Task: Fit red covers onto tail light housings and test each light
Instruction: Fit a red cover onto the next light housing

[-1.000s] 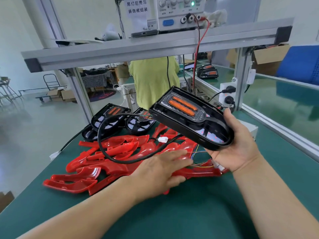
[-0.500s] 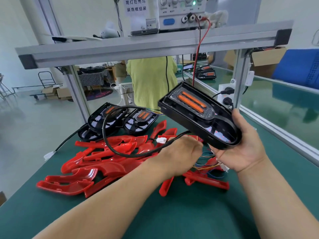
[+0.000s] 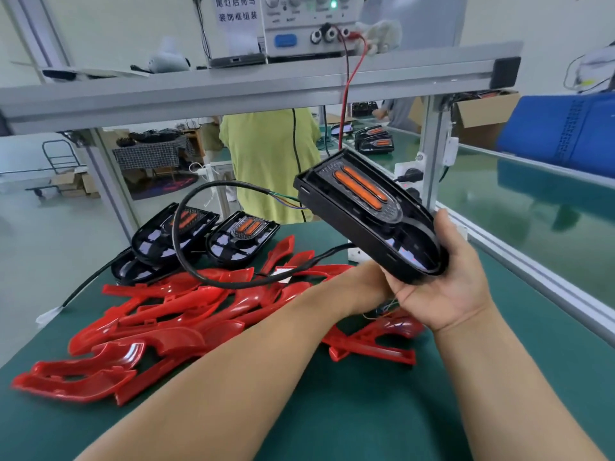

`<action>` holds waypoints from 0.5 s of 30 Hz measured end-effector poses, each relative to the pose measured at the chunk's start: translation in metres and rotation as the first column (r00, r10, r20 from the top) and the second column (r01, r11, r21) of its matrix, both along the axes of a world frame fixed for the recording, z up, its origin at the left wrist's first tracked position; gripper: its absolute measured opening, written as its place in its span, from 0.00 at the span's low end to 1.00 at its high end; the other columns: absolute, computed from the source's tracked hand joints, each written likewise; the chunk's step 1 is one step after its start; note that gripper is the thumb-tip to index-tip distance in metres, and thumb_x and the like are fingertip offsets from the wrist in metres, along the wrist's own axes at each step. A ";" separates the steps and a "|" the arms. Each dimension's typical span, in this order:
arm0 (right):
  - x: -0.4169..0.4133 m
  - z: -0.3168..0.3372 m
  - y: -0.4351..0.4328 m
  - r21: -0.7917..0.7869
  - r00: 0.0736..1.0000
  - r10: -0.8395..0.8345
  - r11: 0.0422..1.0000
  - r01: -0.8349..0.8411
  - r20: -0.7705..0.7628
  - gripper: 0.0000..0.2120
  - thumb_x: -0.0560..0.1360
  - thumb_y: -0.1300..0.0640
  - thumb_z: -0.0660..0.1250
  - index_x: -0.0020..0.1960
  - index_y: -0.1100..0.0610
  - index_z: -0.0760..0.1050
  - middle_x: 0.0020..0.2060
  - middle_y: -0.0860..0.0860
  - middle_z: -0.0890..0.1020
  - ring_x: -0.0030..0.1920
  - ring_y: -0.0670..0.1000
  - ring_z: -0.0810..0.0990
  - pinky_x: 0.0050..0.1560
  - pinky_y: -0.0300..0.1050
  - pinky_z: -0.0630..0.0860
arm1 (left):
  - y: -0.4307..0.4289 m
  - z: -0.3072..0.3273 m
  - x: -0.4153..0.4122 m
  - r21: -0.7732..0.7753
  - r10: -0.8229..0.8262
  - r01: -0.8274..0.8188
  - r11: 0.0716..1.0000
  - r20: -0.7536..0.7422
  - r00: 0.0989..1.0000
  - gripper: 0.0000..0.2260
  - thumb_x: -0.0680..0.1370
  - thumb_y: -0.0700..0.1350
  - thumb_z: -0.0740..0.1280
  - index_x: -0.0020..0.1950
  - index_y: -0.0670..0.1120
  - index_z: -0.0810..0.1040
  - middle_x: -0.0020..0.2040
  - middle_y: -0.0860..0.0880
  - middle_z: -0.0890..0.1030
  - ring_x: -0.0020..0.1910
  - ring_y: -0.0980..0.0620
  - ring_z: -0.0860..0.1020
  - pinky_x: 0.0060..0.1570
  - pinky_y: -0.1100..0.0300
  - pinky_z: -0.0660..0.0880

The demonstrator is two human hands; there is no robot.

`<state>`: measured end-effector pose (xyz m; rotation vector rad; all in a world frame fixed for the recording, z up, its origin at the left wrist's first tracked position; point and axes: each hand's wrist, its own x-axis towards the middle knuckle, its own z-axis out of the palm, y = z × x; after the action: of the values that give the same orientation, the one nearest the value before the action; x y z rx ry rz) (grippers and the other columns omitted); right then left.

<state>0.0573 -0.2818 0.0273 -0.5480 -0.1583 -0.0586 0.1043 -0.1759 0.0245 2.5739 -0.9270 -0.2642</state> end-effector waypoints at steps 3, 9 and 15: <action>0.002 -0.001 0.001 -0.030 1.000 -0.001 1.000 0.001 0.005 0.25 0.80 0.42 0.56 0.50 0.58 0.87 0.52 0.56 0.86 0.53 0.56 0.86 0.45 0.50 0.83 | 0.026 -0.007 -0.004 -0.177 0.191 -0.173 0.969 0.092 0.977 0.12 0.82 0.40 0.58 0.56 0.38 0.79 0.55 0.39 0.81 0.57 0.41 0.77 0.50 0.58 0.70; 0.003 -0.004 0.003 -0.094 0.999 0.030 0.995 -0.027 0.034 0.25 0.82 0.41 0.54 0.54 0.55 0.86 0.57 0.55 0.85 0.59 0.57 0.83 0.52 0.52 0.82 | 0.083 -0.039 -0.050 0.140 0.010 -0.052 0.989 0.281 0.960 0.20 0.77 0.62 0.64 0.62 0.51 0.77 0.59 0.52 0.77 0.61 0.51 0.71 0.62 0.53 0.67; 0.005 -0.009 0.006 -0.196 0.997 0.072 0.978 -0.068 0.011 0.27 0.81 0.40 0.55 0.65 0.59 0.79 0.65 0.59 0.79 0.66 0.61 0.77 0.63 0.62 0.75 | 0.131 -0.023 -0.051 0.285 -0.160 0.040 0.958 0.413 0.897 0.11 0.78 0.52 0.65 0.59 0.53 0.79 0.55 0.53 0.78 0.60 0.51 0.71 0.64 0.53 0.64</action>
<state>0.0618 -0.2755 0.0188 -0.7378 -0.2022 0.0210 0.0530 -0.0450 0.0016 2.9046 -1.2588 0.1820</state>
